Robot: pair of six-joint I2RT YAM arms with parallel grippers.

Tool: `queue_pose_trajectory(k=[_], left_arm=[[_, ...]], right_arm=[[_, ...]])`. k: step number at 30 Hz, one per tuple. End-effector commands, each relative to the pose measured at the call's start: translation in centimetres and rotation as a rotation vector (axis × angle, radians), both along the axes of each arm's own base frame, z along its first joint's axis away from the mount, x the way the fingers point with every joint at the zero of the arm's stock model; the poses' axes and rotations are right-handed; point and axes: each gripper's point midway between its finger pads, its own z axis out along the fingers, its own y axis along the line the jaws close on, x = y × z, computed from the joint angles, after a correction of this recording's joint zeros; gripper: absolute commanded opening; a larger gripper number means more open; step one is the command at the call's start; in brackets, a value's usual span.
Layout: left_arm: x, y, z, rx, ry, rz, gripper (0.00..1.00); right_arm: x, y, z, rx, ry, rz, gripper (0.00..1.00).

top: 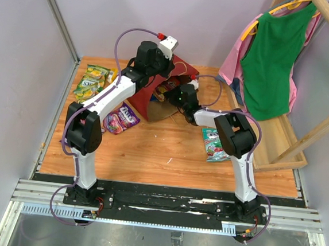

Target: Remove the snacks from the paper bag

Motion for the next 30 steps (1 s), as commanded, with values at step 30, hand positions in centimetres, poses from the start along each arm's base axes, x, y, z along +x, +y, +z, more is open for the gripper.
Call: queue_pose_trajectory(k=[30], left_arm=[[0.1, 1.6, 3.2, -0.008, -0.063, 0.045, 0.01]], right_arm=[[-21.9, -14.2, 11.0, -0.31, -0.157, 0.085, 0.01]])
